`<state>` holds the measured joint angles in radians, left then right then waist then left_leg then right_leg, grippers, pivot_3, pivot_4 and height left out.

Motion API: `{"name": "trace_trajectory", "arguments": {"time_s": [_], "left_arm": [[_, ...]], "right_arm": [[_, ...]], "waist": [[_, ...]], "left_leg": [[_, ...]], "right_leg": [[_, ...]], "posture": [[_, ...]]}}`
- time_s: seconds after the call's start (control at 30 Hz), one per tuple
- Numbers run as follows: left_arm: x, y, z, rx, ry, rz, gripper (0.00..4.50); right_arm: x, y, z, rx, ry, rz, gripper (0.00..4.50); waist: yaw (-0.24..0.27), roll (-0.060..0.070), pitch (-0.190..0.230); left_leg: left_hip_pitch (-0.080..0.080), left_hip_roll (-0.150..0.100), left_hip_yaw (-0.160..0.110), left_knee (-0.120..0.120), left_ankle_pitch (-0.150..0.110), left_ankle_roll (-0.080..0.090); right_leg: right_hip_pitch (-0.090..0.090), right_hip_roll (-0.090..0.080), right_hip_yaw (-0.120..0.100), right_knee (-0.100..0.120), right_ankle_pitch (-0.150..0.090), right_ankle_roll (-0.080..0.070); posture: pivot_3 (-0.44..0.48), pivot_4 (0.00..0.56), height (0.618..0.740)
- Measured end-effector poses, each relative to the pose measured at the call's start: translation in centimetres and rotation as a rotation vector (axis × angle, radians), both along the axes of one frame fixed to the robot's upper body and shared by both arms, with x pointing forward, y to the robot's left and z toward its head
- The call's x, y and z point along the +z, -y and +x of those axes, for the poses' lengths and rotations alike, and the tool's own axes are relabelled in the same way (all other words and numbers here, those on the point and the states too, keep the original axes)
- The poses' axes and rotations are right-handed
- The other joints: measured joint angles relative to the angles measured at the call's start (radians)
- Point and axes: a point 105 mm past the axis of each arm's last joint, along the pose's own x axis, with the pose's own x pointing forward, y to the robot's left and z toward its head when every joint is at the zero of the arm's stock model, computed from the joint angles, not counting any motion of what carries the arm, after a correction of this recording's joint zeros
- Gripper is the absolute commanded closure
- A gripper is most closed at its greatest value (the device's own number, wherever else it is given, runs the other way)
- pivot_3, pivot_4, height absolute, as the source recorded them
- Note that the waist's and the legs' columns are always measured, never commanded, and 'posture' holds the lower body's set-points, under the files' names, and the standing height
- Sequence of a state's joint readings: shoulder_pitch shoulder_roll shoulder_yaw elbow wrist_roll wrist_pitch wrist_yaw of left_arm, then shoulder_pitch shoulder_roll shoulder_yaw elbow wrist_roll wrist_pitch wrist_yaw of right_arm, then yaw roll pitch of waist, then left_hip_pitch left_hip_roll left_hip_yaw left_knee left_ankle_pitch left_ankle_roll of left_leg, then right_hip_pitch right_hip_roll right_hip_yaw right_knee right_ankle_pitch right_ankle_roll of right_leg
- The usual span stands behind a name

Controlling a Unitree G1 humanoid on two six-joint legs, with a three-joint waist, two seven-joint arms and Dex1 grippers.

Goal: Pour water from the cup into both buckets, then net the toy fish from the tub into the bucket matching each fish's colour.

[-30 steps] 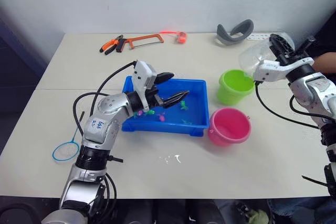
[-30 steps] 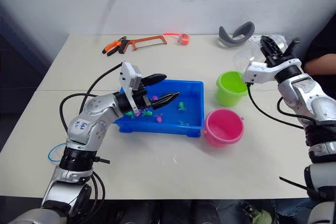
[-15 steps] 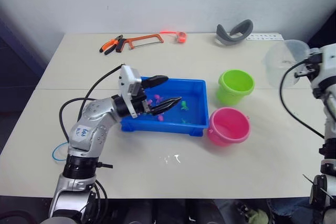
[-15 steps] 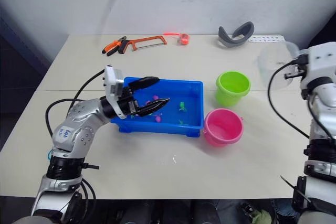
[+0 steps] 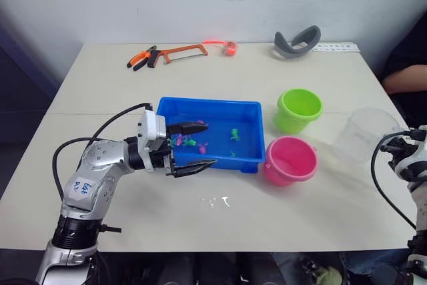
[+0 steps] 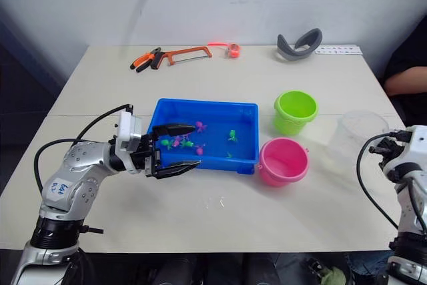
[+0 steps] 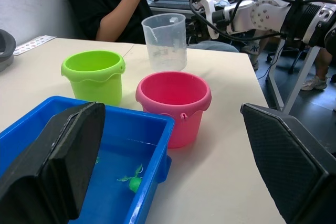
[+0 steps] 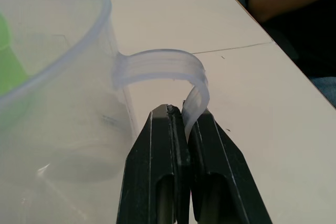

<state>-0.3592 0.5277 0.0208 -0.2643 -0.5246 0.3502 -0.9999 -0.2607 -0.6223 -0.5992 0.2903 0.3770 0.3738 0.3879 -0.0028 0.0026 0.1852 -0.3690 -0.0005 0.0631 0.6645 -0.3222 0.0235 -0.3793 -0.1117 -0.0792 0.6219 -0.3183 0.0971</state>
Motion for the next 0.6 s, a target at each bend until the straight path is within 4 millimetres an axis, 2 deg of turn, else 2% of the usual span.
{"name": "trace_trajectory", "arguments": {"time_s": [0.27, 0.57, 0.6], "left_arm": [[-0.4, -0.1, 0.0, 0.029, -0.012, -0.008, 0.00], [-0.6, -0.3, 0.0, 0.051, -0.021, -0.014, 0.00], [-0.6, -0.2, 0.0, 0.048, -0.018, -0.014, 0.00]], "right_arm": [[-1.9, 0.8, 0.2, -0.056, 0.058, -0.048, 4.45], [-3.6, 0.7, 0.3, -0.094, 0.057, -0.086, 4.45], [-3.6, 0.7, 0.3, -0.095, 0.058, -0.082, 4.11]], "waist": [[0.000, 0.000, 0.000], [-0.001, 0.000, 0.000], [-0.001, 0.000, 0.000]], "left_leg": [[0.000, 0.000, 0.000, 0.000, 0.000, 0.000], [0.000, 0.000, 0.000, 0.000, 0.000, 0.000], [0.000, 0.000, 0.000, 0.000, 0.000, 0.000]], "right_leg": [[0.000, 0.000, 0.000, 0.000, 0.000, 0.000], [0.000, 0.000, 0.000, 0.000, 0.000, 0.000], [0.000, 0.000, 0.000, 0.000, 0.000, 0.000]], "posture": [[0.000, 0.150, 0.740], [0.000, 0.150, 0.740], [0.000, 0.150, 0.740]]}}
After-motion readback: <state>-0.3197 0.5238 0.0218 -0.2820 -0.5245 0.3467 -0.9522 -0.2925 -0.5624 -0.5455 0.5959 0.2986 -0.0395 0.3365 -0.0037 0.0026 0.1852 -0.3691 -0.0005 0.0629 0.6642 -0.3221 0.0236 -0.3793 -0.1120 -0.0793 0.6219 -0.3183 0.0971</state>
